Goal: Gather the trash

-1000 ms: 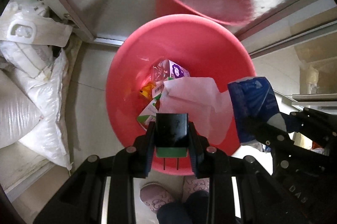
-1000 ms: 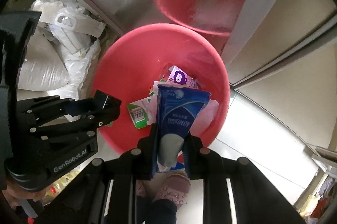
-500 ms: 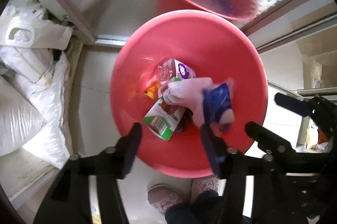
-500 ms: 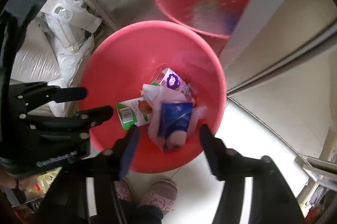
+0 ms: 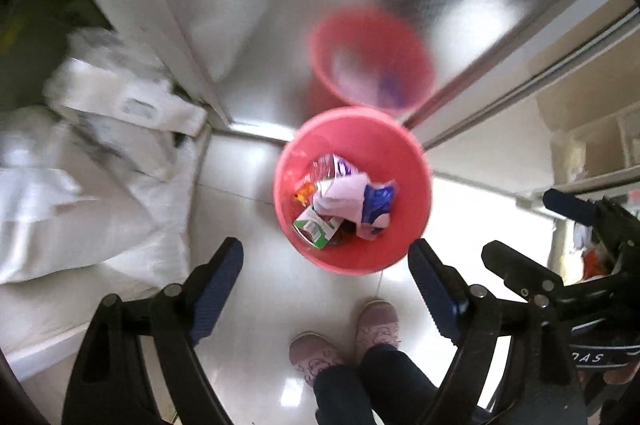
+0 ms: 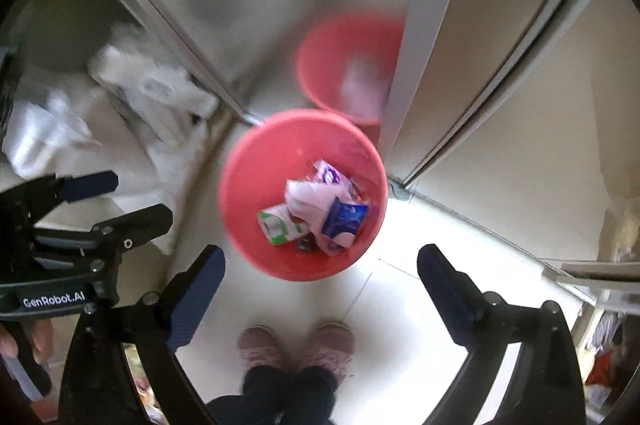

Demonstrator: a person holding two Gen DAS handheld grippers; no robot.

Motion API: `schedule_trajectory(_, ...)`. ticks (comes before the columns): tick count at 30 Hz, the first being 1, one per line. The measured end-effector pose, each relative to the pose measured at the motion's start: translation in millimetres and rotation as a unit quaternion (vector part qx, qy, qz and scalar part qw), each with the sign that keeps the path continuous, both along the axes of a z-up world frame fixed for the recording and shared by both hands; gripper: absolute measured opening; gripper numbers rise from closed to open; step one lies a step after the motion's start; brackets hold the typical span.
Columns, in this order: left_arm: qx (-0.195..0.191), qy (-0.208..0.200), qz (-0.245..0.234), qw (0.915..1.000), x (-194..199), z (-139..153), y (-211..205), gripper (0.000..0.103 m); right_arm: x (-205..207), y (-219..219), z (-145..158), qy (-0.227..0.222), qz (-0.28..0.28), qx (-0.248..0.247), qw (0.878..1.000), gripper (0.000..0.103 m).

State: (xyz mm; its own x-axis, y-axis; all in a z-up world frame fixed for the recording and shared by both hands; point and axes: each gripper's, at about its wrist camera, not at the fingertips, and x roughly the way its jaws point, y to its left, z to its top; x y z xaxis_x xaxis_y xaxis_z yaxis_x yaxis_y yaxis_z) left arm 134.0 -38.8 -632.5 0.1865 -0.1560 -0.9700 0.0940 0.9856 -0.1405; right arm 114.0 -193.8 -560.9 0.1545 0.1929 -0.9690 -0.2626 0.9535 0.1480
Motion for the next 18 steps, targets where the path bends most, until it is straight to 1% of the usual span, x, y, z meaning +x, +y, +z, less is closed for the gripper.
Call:
schedule_trajectory(1,0.0,-0.006,0.002,1.0,-3,19,4,0.083,-2,1,22,-0.005,-0.003,0.002,1.0,0.097)
schedule_trajectory(2,-0.001,-0.016,0.006,0.9998,-7,52,8,0.083,-3,1,45,-0.012,-0.007,0.004,1.0,0.097)
schedule_trajectory(3,-0.003,-0.023,0.008,0.9997,-10,72,12,0.083,-5,1,65,-0.018,-0.009,0.006,1.0,0.097)
schedule_trajectory(4,-0.006,-0.03,0.011,0.9995,-14,95,15,0.083,-8,0,91,-0.025,-0.013,0.01,1.0,0.097)
schedule_trajectory(7,-0.007,-0.065,0.024,0.9976,-27,178,25,0.086,-17,0,169,-0.055,-0.024,0.023,0.998,0.099)
schedule_trajectory(8,-0.006,-0.08,0.03,0.9963,-32,215,29,0.087,-21,0,194,-0.066,-0.024,0.024,0.997,0.101)
schedule_trajectory(9,-0.007,-0.092,0.035,0.9952,-36,243,33,0.089,-25,0,227,-0.083,-0.026,0.021,0.996,0.101)
schedule_trajectory(10,-0.006,-0.102,0.042,0.9938,-40,270,37,0.09,-28,1,249,-0.094,-0.028,0.02,0.995,0.102)
schedule_trajectory(11,-0.006,-0.111,0.049,0.9926,-43,288,39,0.09,-31,1,270,-0.105,-0.029,0.021,0.994,0.102)
schedule_trajectory(12,-0.011,-0.132,0.06,0.9894,-47,322,44,0.09,-35,0,301,-0.123,-0.033,0.023,0.992,0.102)
schedule_trajectory(14,-0.019,-0.155,0.069,0.9853,-53,359,49,0.091,-38,0,340,-0.148,-0.042,0.033,0.988,0.102)
schedule_trajectory(16,-0.014,-0.184,0.07,0.9803,-56,404,52,0.095,-40,-1,381,-0.173,-0.047,0.041,0.983,0.102)
schedule_trajectory(17,-0.01,-0.194,0.068,0.9785,-57,417,51,0.095,-41,0,397,-0.185,-0.047,0.042,0.981,0.102)
schedule_trajectory(18,-0.005,-0.216,0.065,0.9742,-59,442,52,0.095,-41,1,416,-0.2,-0.045,0.042,0.978,0.102)
